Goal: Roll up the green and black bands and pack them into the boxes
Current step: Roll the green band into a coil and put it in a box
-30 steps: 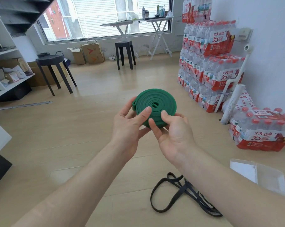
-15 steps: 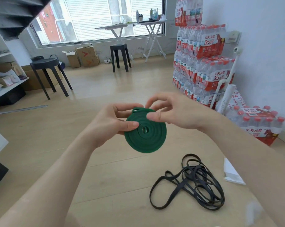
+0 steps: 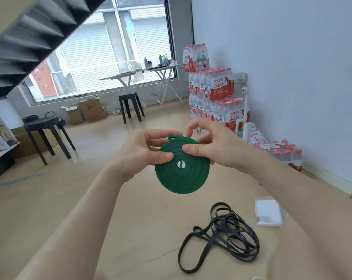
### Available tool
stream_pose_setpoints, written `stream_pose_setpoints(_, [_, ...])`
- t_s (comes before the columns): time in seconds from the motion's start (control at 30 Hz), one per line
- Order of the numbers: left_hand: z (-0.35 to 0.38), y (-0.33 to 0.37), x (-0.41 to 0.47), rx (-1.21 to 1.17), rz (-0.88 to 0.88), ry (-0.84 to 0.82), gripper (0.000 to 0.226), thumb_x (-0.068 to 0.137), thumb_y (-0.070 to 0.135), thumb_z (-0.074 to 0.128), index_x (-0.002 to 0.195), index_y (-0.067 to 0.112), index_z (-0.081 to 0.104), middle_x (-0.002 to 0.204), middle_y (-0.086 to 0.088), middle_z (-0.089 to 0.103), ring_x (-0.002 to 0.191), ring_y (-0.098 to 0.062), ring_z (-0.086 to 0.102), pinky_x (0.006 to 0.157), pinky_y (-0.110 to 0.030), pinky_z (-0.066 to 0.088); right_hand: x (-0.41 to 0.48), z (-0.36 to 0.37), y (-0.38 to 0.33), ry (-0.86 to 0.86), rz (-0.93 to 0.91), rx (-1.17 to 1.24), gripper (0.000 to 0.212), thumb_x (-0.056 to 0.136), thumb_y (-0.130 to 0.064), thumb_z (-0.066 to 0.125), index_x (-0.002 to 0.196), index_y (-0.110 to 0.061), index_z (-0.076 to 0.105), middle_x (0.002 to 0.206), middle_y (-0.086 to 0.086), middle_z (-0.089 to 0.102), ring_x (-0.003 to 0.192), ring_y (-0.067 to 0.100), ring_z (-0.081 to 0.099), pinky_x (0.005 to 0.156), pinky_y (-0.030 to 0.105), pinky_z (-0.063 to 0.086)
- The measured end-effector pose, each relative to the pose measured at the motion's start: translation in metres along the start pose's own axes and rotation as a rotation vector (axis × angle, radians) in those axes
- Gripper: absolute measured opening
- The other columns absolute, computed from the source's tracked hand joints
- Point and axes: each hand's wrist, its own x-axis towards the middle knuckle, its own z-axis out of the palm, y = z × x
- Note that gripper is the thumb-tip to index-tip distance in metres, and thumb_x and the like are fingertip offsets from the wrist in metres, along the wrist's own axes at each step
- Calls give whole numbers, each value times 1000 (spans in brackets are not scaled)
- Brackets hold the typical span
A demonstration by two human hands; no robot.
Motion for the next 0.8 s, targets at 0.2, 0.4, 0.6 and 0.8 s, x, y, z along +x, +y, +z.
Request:
stream_pose_setpoints(0.2, [34, 15, 30, -46, 44, -37, 39, 76, 8, 74, 112, 23, 67, 106, -3, 73, 92, -26, 71, 74, -37, 59, -21, -28, -9, 188, 8, -58, 15, 89, -15, 67, 96, -14, 53, 74, 13, 68, 50, 5, 63, 43, 16, 44])
stream_pose_setpoints(0.4, [88, -10, 84, -119, 18, 13, 21, 89, 34, 62, 88, 14, 69, 84, -12, 73, 71, -23, 68, 67, -38, 55, -28, -52, 20, 310, 135, -275, 21, 84, -14, 71, 83, -25, 53, 74, 15, 67, 56, 14, 62, 56, 33, 54])
stream_pose_setpoints(0.6, [152, -74, 111, -388, -132, -173, 13, 88, 22, 64, 89, 10, 68, 75, -4, 68, 65, -21, 62, 54, -26, 51, -60, -81, 70, 290, 391, -491, 19, 81, -22, 72, 84, -27, 55, 86, 20, 69, 72, 31, 64, 72, 36, 55])
stream_pose_setpoints(0.8, [237, -147, 126, -424, -280, -287, 12, 92, 19, 59, 96, 21, 70, 96, -1, 70, 91, -17, 64, 83, -33, 51, -108, -104, 152, 260, 630, -532, 20, 83, -20, 71, 83, -24, 52, 65, -13, 57, 56, -5, 53, 61, 27, 44])
